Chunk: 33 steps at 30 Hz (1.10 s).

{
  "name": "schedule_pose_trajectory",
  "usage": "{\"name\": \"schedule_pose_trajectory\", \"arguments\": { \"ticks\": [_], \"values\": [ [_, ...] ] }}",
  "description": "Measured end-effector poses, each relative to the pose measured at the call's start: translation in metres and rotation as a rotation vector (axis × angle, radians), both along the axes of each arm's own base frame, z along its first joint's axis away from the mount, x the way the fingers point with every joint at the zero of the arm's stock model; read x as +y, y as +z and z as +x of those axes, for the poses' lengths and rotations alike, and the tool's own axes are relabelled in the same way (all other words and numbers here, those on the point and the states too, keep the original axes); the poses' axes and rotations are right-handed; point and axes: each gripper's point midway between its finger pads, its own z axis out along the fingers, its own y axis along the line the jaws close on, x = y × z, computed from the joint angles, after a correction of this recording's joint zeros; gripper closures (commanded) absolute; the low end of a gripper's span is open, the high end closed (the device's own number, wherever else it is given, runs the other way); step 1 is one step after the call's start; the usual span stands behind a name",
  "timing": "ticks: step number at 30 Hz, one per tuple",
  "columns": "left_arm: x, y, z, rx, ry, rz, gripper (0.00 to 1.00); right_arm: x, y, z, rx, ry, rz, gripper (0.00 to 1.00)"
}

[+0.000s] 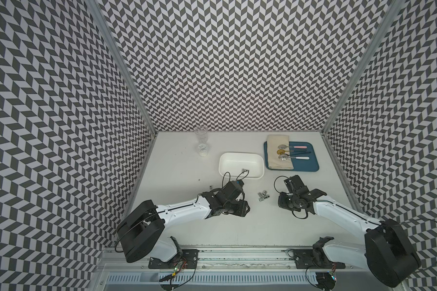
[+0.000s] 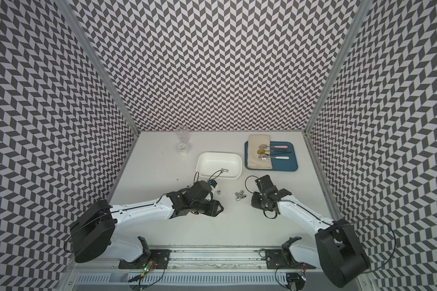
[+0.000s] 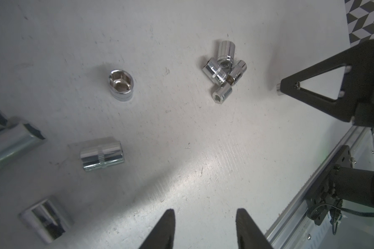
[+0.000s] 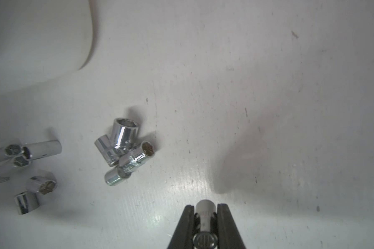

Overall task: Put the socket on the desktop into the storage box
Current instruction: Pick up the socket head at the center of the board, then place the socket head in the storage box.

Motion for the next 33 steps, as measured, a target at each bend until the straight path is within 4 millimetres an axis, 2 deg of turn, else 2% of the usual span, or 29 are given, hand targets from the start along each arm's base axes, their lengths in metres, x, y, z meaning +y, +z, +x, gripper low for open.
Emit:
{"name": "schedule_pose_trajectory", "arguments": {
  "ticks": [6, 10, 16, 17, 22, 29, 33],
  "values": [
    [0.016, 0.009, 0.015, -0.024, 0.073, -0.013, 0.48, 0.013, 0.03, 0.021, -0.069, 0.021, 0.041, 0.85],
    [0.037, 0.021, 0.029, -0.049, 0.151, -0.043, 0.49, 0.021, 0.047, 0.035, -0.104, 0.035, 0.06, 0.85],
    [0.072, 0.036, 0.047, -0.083, 0.263, -0.075, 0.48, 0.034, 0.058, 0.052, -0.118, 0.061, 0.066, 0.85],
    [0.077, 0.037, 0.049, -0.087, 0.279, -0.078, 0.45, 0.037, 0.059, 0.055, -0.121, 0.067, 0.067, 0.85],
    [0.106, 0.044, 0.059, -0.103, 0.37, -0.095, 0.44, 0.057, 0.073, 0.075, -0.141, 0.102, 0.081, 0.85],
    [0.136, 0.046, 0.066, -0.106, 0.461, -0.099, 0.45, 0.086, 0.088, 0.105, -0.167, 0.147, 0.096, 0.85],
    [0.15, 0.043, 0.068, -0.096, 0.508, -0.1, 0.45, 0.1, 0.088, 0.121, -0.165, 0.165, 0.101, 0.85]
  ]
}}
